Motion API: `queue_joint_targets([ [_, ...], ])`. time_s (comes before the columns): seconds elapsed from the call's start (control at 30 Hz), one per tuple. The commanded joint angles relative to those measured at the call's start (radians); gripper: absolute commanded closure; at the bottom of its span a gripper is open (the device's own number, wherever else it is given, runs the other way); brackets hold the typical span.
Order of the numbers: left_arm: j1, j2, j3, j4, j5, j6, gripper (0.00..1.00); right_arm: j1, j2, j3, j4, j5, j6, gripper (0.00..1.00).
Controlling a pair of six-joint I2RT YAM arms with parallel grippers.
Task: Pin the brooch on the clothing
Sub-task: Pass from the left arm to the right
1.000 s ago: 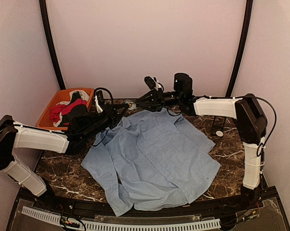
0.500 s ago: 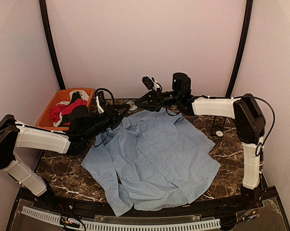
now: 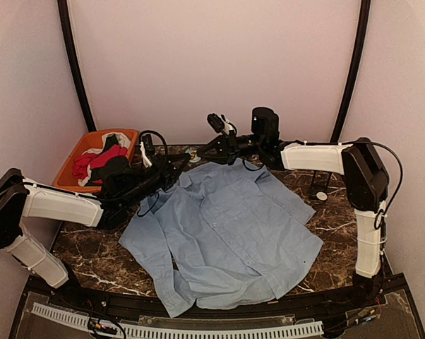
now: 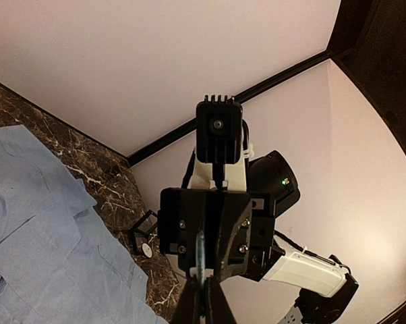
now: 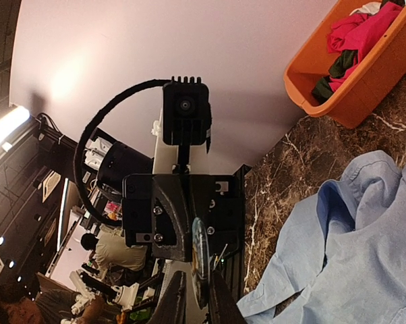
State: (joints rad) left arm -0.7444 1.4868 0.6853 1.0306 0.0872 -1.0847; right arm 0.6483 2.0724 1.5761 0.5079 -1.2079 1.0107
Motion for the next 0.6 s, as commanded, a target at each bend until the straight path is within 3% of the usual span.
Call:
queue_joint_targets([
  [0.0,-0.002,-0.01,-0.016,0.015,-0.014,0.012,0.99,0.013,0.021,0.002,0.034,-0.021,0.005,0.94],
  [0.2,-0.002,-0.007,-0.018,0.018,-0.014,0.016,0.99,0.022,0.038,0.02,0.027,-0.055,0.021,1.0],
  [0.23,-0.002,-0.005,-0.018,0.031,-0.008,0.017,0.96,0.022,0.041,0.023,0.028,-0.059,0.034,1.0],
  [0.27,-0.002,-0.004,-0.018,0.043,0.0,0.018,0.87,0.022,0.045,0.022,0.042,-0.064,0.067,1.0],
  [0.3,-0.002,-0.004,-0.02,0.048,0.003,0.017,0.8,0.021,0.048,0.014,0.092,-0.069,0.128,1.0],
  [0.33,-0.002,-0.013,-0.023,0.05,0.005,0.018,0.67,0.018,0.055,-0.001,0.18,-0.07,0.221,1.0],
  [0.4,-0.002,-0.039,-0.037,0.041,-0.005,0.031,0.54,0.009,0.078,-0.031,0.409,-0.06,0.465,1.0],
  [0.47,-0.001,-0.088,-0.058,0.01,-0.027,0.059,0.5,-0.002,0.092,-0.063,0.595,-0.024,0.682,1.0],
  [0.57,0.0,-0.204,-0.09,-0.078,-0.09,0.123,0.46,-0.017,0.08,-0.126,0.737,0.062,0.874,1.0],
])
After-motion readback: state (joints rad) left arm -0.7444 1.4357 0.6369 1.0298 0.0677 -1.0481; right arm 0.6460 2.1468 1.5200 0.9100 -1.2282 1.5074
